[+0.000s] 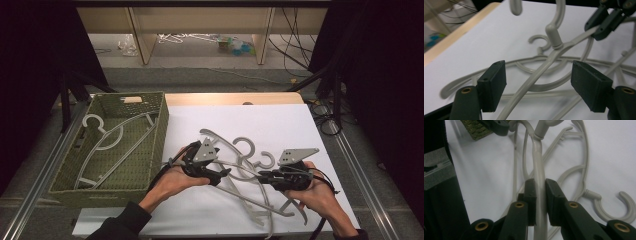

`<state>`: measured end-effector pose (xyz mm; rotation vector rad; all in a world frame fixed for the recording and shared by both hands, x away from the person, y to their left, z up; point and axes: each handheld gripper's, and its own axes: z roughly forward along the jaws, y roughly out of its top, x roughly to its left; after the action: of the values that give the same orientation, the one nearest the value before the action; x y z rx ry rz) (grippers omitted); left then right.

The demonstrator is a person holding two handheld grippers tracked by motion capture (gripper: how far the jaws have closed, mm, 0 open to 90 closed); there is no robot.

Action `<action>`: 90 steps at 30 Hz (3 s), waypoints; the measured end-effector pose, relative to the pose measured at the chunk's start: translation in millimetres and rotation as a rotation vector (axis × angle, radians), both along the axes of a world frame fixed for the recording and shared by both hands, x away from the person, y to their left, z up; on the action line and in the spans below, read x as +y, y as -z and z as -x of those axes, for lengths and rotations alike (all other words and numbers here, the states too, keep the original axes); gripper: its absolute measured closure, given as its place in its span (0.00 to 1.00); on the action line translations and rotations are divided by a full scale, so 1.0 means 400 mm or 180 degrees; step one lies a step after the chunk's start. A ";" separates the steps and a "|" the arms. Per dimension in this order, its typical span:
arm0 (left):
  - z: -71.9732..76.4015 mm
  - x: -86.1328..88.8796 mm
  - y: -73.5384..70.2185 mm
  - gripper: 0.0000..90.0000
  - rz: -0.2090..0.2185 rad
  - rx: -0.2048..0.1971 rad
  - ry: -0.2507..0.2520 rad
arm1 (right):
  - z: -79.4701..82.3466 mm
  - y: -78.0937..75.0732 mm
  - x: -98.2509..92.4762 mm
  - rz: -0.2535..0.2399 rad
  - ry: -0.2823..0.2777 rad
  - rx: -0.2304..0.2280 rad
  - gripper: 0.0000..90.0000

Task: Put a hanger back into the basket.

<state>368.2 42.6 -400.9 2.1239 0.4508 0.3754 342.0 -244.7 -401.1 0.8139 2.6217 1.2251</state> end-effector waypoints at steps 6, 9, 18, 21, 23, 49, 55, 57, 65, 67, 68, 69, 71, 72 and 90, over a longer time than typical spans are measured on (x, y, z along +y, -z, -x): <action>-0.022 -0.009 0.021 0.41 -0.0102 0.0169 0.0207 | 0.010 -0.008 0.018 0.0090 -0.0113 -0.0043 0.89; -0.023 -0.022 0.038 0.46 -0.0254 0.0158 0.0286 | 0.012 -0.008 0.021 0.0103 -0.0151 -0.0031 0.89; -0.025 -0.029 0.044 0.74 -0.0362 0.0006 0.0571 | 0.013 -0.008 0.025 0.0137 -0.0216 -0.0050 0.89; -0.017 -0.023 0.028 0.79 -0.0453 -0.0075 0.0705 | 0.013 -0.008 0.021 0.0076 -0.0249 -0.0065 0.87; -0.008 -0.023 0.018 0.82 -0.0579 -0.0100 0.0765 | 0.010 -0.014 0.017 0.0073 -0.0220 -0.0130 0.83; -0.001 0.179 -0.177 0.91 0.0247 0.0495 -0.0672 | 0.071 -0.064 0.029 -0.0005 0.0303 -0.0302 0.42; 0.015 0.243 -0.263 0.91 0.0309 0.0308 -0.0750 | 0.065 -0.039 0.024 -0.0038 0.0325 -0.0192 0.42; 0.014 0.260 -0.277 0.91 0.0347 0.0289 -0.0817 | 0.066 -0.036 0.023 -0.0072 0.0338 -0.0165 0.42; -0.010 0.365 -0.311 0.91 0.0356 0.0261 -0.1056 | 0.059 -0.009 0.014 -0.0039 0.0428 -0.0121 0.39; -0.013 0.389 -0.313 0.91 0.0350 0.0244 -0.1092 | 0.056 0.002 0.015 -0.0006 0.0409 -0.0107 0.39; -0.014 0.405 -0.314 0.91 0.0389 0.0265 -0.1130 | 0.056 0.007 0.016 0.0006 0.0426 -0.0094 0.39; -0.015 0.412 -0.315 0.91 0.0430 0.0274 -0.1177 | 0.055 0.011 0.017 0.0024 0.0427 -0.0056 0.39; -0.018 0.442 -0.318 0.91 0.0392 0.0248 -0.1237 | 0.055 0.016 0.018 0.0028 0.0428 -0.0048 0.39; -0.020 0.453 -0.316 0.91 0.0455 0.0222 -0.1312 | 0.054 0.017 0.018 0.0027 0.0428 -0.0044 0.39; -0.084 0.661 -0.273 0.91 0.0389 -0.0001 -0.1975 | 0.048 0.032 0.015 0.0059 0.0445 0.0024 0.39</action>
<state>401.8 307.1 -291.6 1.8282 1.1072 0.6759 323.0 -238.9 -414.0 0.9816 2.5291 1.1615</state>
